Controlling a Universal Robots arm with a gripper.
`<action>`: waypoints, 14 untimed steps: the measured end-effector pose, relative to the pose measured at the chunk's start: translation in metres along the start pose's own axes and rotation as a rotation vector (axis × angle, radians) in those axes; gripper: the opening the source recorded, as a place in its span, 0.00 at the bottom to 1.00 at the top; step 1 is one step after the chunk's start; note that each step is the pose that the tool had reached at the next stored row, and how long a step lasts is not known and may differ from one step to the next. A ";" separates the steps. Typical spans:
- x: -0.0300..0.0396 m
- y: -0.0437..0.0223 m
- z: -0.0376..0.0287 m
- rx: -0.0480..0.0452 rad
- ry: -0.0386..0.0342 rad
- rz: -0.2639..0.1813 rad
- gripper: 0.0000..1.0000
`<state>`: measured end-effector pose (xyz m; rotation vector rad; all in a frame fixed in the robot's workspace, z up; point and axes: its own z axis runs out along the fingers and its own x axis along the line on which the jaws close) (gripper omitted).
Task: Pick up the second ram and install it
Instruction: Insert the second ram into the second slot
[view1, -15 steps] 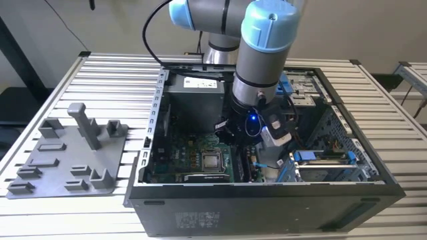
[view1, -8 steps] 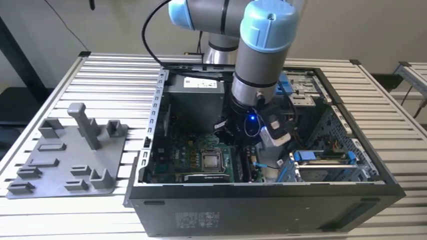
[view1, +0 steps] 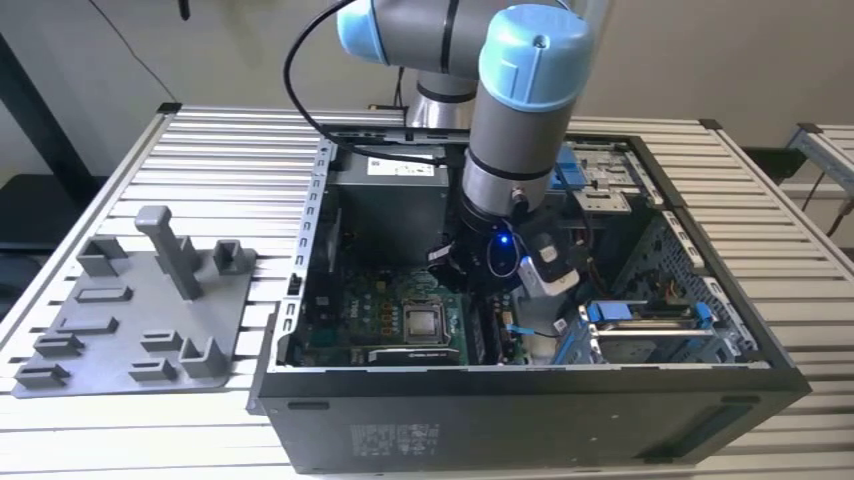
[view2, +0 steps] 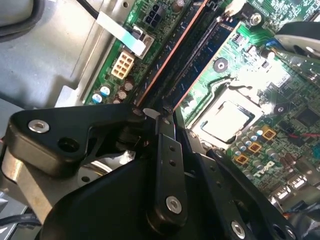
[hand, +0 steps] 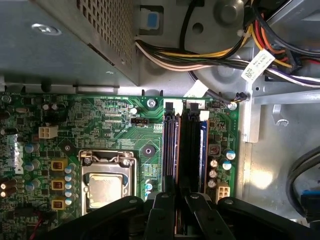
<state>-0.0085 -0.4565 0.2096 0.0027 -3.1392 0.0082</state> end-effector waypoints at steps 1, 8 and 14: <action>0.0000 0.0000 0.0000 0.0000 0.0000 0.000 0.14; -0.0001 0.0001 0.0005 -0.0006 -0.0002 0.000 0.14; -0.0001 0.0004 0.0010 -0.0017 -0.0005 0.000 0.16</action>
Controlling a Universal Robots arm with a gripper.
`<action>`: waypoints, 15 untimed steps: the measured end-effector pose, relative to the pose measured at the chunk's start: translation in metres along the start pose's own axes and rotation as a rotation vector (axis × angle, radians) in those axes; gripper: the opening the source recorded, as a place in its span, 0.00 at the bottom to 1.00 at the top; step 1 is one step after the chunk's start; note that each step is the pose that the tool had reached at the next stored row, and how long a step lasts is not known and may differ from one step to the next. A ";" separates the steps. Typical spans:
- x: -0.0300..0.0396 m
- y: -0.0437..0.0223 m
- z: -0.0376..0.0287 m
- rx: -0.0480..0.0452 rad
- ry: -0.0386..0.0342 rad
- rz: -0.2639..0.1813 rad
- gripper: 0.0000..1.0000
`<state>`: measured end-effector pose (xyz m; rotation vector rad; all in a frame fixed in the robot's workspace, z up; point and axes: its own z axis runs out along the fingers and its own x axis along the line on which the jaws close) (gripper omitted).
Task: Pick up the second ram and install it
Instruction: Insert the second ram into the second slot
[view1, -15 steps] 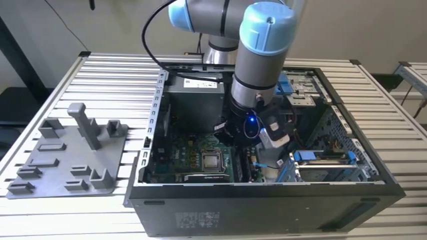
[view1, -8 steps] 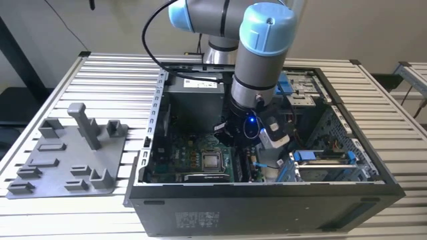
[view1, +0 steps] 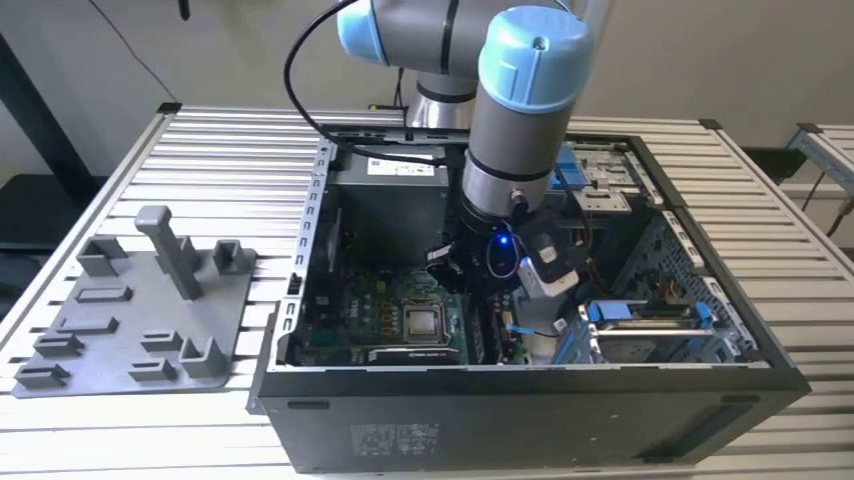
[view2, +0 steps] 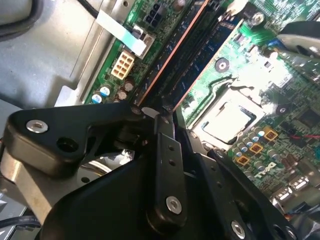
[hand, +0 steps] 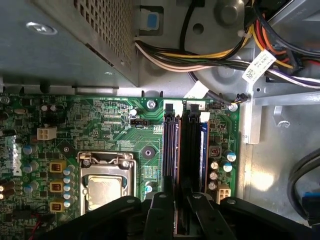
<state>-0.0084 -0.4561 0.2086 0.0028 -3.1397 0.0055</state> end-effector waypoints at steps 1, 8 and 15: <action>0.0000 -0.0001 -0.0002 0.0005 0.0001 0.000 0.22; 0.0001 -0.0003 -0.0222 0.0011 0.0004 0.001 0.22; 0.0001 -0.0004 -0.0325 0.0010 0.0002 0.001 0.14</action>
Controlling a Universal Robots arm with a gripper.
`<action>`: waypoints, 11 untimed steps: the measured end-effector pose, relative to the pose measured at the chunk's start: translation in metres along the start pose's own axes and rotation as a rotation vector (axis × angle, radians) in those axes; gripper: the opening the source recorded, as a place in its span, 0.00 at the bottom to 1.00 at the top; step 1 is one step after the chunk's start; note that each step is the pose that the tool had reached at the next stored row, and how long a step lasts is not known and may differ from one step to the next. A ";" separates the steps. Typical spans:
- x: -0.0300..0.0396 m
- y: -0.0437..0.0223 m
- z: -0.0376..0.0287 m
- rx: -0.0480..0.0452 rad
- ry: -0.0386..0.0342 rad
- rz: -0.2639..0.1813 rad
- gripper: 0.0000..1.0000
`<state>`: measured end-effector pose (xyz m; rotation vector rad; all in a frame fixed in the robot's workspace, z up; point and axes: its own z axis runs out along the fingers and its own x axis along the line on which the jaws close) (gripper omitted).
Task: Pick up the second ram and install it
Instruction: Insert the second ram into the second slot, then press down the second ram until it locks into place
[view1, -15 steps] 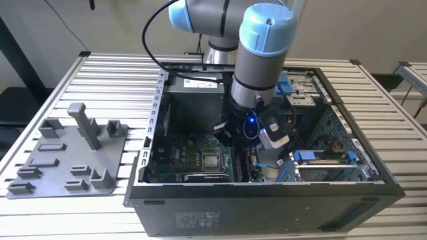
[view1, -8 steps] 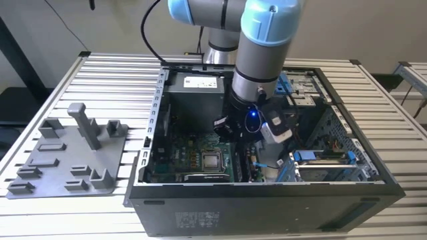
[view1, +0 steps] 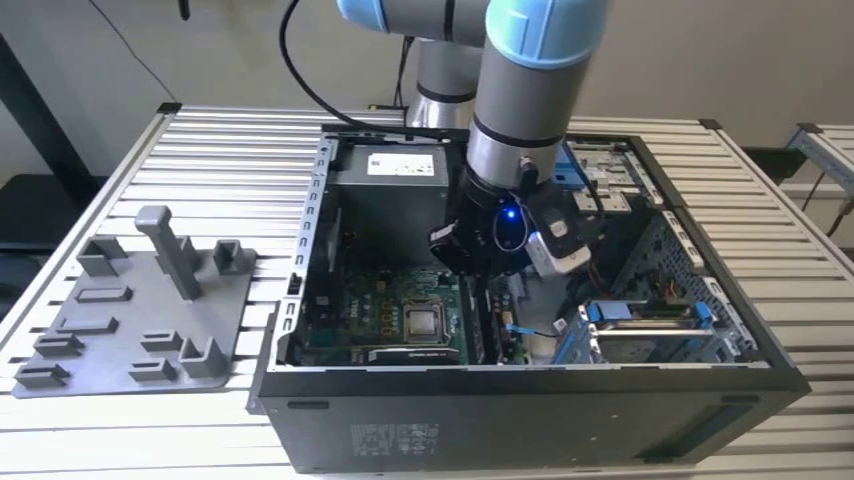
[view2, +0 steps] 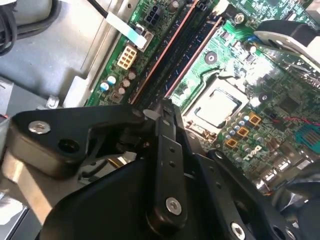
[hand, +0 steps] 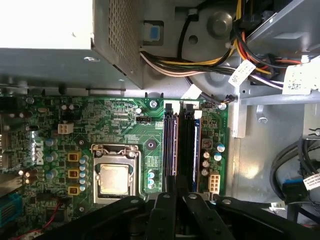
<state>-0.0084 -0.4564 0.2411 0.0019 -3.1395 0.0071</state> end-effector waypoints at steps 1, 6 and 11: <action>0.0000 0.0000 -0.0002 0.0003 0.0001 0.000 0.11; 0.0001 0.0000 -0.0005 0.0001 0.0001 0.000 0.11; 0.0000 0.0000 -0.0011 0.0001 0.0001 0.000 0.11</action>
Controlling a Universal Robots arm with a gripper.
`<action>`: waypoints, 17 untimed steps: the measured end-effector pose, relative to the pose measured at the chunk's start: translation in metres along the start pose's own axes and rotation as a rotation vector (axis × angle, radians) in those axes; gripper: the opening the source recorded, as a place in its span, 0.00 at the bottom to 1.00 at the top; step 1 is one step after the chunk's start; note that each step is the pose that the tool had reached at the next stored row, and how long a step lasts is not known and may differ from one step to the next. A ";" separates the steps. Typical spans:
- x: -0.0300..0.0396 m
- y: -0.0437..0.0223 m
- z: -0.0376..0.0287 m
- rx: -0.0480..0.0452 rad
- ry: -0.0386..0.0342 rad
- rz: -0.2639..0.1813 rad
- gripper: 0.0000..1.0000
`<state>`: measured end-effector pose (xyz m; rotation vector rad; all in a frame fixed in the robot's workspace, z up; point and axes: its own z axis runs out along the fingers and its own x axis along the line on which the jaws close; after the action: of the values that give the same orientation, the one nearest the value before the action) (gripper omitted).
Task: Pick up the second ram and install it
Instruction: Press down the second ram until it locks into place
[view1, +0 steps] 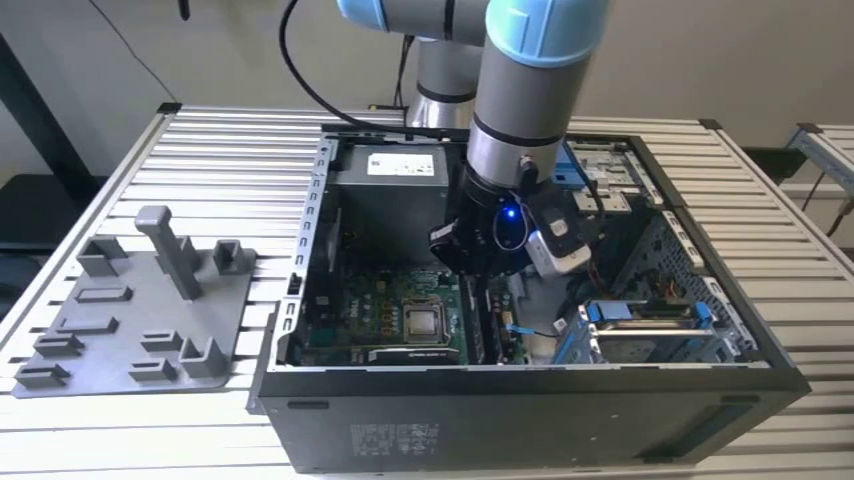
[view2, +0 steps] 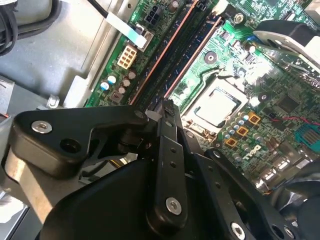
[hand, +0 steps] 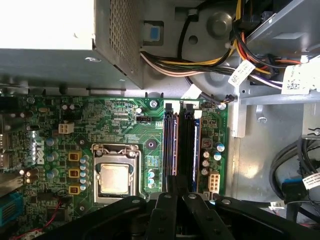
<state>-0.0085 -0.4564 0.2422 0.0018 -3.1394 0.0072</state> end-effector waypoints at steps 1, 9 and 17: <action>0.0000 0.0000 -0.0001 0.0000 0.0000 0.000 0.11; 0.0000 0.0000 0.0002 0.0002 -0.0004 -0.003 0.11; 0.0011 0.0018 0.0022 0.0006 -0.0032 -0.030 0.11</action>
<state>-0.0096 -0.4546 0.2400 0.0490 -3.1422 0.0081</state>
